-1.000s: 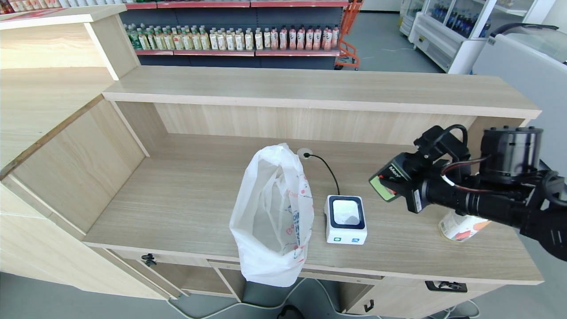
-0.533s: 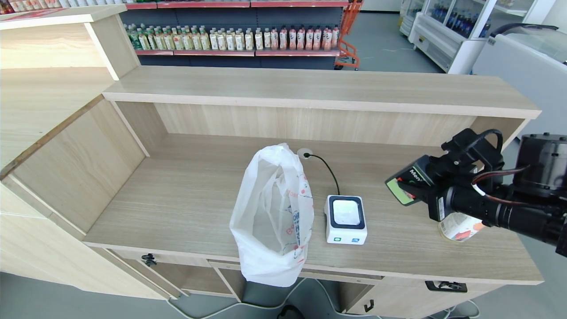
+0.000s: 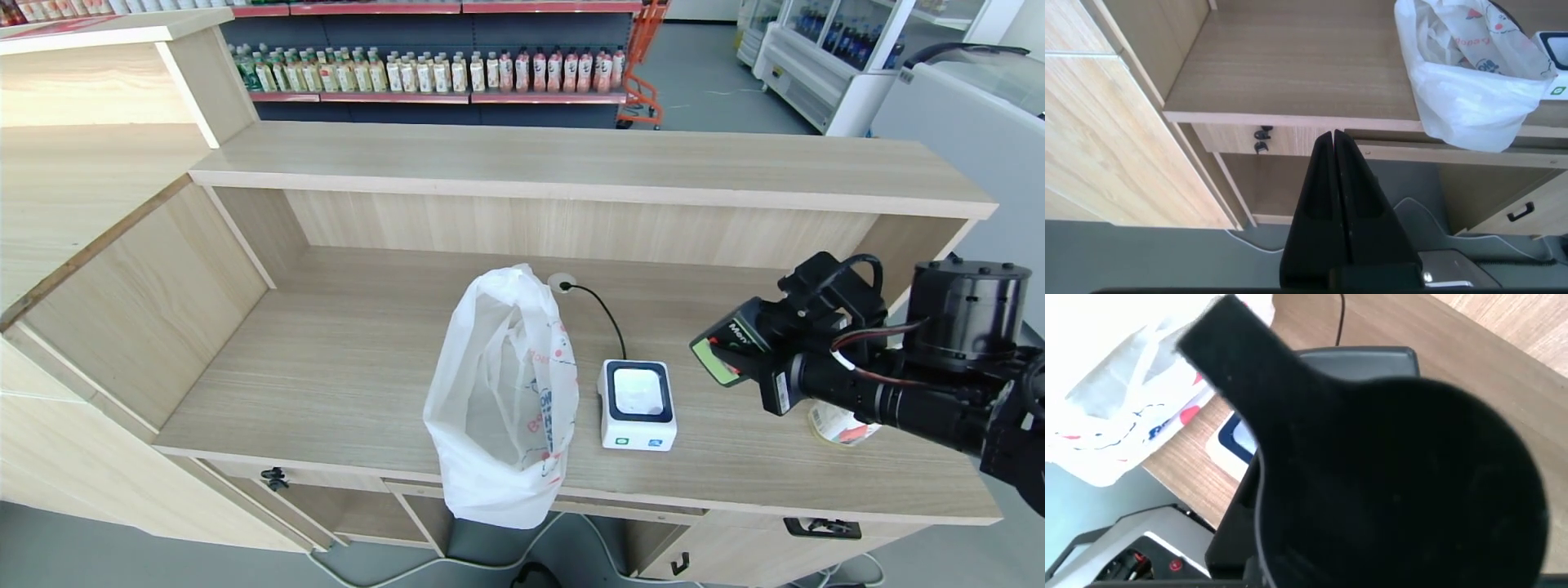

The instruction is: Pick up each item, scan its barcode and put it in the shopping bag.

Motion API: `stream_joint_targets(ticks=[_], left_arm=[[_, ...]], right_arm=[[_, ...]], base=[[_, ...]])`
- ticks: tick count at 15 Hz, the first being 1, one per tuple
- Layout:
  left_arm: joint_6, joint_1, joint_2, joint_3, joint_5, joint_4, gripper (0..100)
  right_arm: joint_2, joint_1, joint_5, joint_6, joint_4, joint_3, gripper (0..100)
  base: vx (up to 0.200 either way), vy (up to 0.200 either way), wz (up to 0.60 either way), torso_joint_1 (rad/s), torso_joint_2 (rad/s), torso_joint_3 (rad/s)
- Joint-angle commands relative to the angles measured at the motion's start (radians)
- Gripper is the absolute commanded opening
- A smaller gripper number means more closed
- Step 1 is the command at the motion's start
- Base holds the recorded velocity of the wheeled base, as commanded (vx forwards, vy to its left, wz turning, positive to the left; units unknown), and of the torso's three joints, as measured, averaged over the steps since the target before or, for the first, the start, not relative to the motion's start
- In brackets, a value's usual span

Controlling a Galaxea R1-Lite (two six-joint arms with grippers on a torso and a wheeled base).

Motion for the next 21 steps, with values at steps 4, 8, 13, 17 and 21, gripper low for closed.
stream_joint_targets(ticks=[4, 8, 13, 17, 21], left_arm=[[0.000, 0.000, 0.000, 0.000, 0.000, 0.000, 0], [0.000, 0.000, 0.000, 0.000, 0.001, 0.000, 0], [0.000, 0.000, 0.000, 0.000, 0.000, 0.000, 0], [0.000, 0.000, 0.000, 0.000, 0.000, 0.000, 0], [0.000, 0.000, 0.000, 0.000, 0.001, 0.000, 0]], right_arm=[[0.086, 0.056, -0.045, 0.012, -0.046, -0.014, 0], [0.087, 0.133, -0.059, 0.184, -0.046, -0.045, 0], [0.124, 0.148, -0.058, 0.276, -0.046, -0.048, 0], [0.224, 0.183, -0.055, 0.359, -0.046, -0.098, 0], [0.354, 0.219, -0.052, 0.361, -0.084, -0.150, 0]], base=[[0.000, 0.050, 0.00, 0.001, 0.00, 0.001], [0.000, 0.200, 0.00, 0.011, 0.00, 0.002], [0.000, 0.080, 0.00, -0.002, 0.00, 0.000], [0.000, 0.000, 0.00, 0.000, 0.00, 0.000], [0.000, 0.000, 0.00, 0.000, 0.00, 0.000]])
